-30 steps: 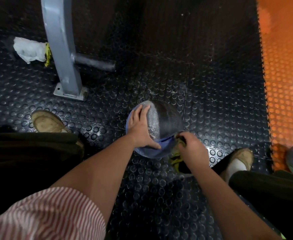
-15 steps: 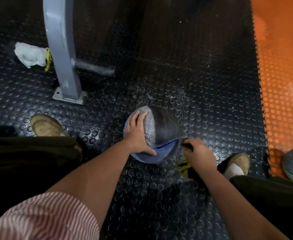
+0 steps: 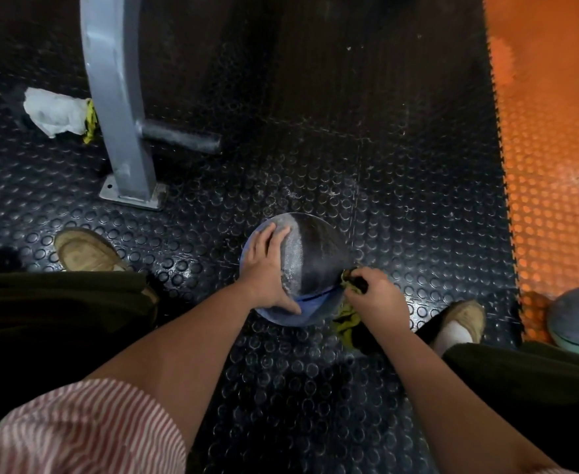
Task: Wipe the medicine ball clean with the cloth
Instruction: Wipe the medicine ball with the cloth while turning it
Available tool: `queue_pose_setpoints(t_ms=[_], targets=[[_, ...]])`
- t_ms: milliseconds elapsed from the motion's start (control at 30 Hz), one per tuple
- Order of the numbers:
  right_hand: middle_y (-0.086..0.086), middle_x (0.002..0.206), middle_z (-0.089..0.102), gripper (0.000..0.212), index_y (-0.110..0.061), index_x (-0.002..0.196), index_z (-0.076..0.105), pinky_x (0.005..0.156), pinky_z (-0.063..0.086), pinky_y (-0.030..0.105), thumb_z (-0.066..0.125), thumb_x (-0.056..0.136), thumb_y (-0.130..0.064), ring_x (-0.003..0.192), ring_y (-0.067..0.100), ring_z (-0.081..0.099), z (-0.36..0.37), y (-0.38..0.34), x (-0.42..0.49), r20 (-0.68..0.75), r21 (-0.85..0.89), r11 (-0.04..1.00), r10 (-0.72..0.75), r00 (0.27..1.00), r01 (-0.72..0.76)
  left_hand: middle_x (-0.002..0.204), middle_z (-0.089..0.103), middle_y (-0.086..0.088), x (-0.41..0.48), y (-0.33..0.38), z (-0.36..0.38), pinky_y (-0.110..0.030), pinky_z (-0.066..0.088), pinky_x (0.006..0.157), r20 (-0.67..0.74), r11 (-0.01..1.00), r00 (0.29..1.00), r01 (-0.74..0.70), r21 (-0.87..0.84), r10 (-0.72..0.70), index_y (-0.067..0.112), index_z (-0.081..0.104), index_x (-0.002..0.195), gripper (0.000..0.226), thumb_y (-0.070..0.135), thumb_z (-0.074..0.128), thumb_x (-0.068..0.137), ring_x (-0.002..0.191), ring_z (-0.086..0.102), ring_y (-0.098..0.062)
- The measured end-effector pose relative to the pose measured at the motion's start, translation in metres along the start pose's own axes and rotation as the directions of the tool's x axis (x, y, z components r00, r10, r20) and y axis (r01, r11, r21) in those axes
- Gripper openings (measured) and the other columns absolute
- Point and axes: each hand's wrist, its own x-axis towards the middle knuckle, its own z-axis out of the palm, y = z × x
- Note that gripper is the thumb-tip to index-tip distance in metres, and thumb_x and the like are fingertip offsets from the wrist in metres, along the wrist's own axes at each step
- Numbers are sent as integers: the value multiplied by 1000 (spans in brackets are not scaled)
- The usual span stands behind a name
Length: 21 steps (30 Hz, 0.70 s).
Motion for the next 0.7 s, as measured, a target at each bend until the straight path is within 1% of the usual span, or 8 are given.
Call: queue_pose_setpoints(t_ms=[133, 233, 300, 400, 467, 533, 600, 700], targets=[[0, 117, 60, 34, -20, 122, 62, 75, 40, 25, 61, 88, -23, 103, 20, 58, -12, -32, 6, -53, 124, 990, -60, 997, 67, 158, -20, 1, -9, 5, 4, -41, -4, 121, -15, 999, 1000, -24, 48, 25, 28, -14, 151, 144, 46, 91, 55, 146, -19, -25], [2, 120, 59, 39, -20, 126, 60, 83, 44, 28, 60, 88, -22, 107, 22, 58, -8, -53, -1, 30, 102, 987, -129, 991, 125, 159, -16, -5, -20, 3, 6, -40, -3, 119, -18, 997, 999, -34, 65, 35, 23, -11, 152, 132, 39, 87, 66, 147, -18, -26], [1, 121, 61, 40, -20, 126, 60, 87, 45, 28, 62, 86, -21, 109, 22, 58, -3, -49, -9, 69, 148, 986, -85, 994, 74, 159, -15, -4, -24, 2, 6, -40, -2, 119, -3, 999, 999, -41, 30, 41, 23, -10, 152, 130, 40, 87, 66, 147, -16, -25], [1, 116, 65, 37, -20, 120, 65, 82, 45, 27, 65, 83, -21, 106, 20, 60, -2, -38, -18, 142, 129, 992, -25, 989, 6, 156, -1, -2, -21, 4, -7, -42, 6, 119, 5, 999, 1000, 11, -48, -11, 24, -5, 153, 134, 52, 87, 59, 145, -1, -26], [-1, 107, 69, 32, -22, 113, 69, 79, 48, 27, 66, 81, -22, 100, 19, 63, -6, -38, -16, 163, 134, 991, -27, 986, 6, 154, 4, -1, -16, 6, -17, -44, 11, 120, 15, 999, 999, 36, -2, -36, 25, -5, 153, 138, 58, 86, 55, 143, 5, -27], [-1, 100, 70, 29, -23, 111, 69, 73, 48, 28, 65, 83, -23, 94, 19, 64, -12, -43, -10, 121, 172, 985, -35, 992, 14, 158, -6, 3, -16, 3, -17, -47, 8, 120, 54, 999, 998, 35, 30, -37, 26, -10, 153, 143, 60, 87, 53, 146, -2, -26], [1, 93, 69, 27, -22, 112, 69, 67, 46, 28, 61, 86, -24, 87, 21, 64, -15, -53, 0, 91, 191, 981, -42, 995, 24, 159, -14, 5, -22, -1, -9, -48, 4, 121, 84, 999, 996, 41, -19, -39, 27, -13, 153, 145, 58, 87, 54, 147, -10, -26], [5, 83, 65, 22, -18, 104, 70, 62, 41, 30, 55, 92, -28, 81, 25, 61, -15, -67, 11, 134, 74, 997, -40, 990, 31, 159, -15, 3, -29, -3, 1, -45, 1, 120, 60, 1000, 998, 16, -7, -16, 24, -11, 153, 139, 54, 87, 59, 147, -12, -23]])
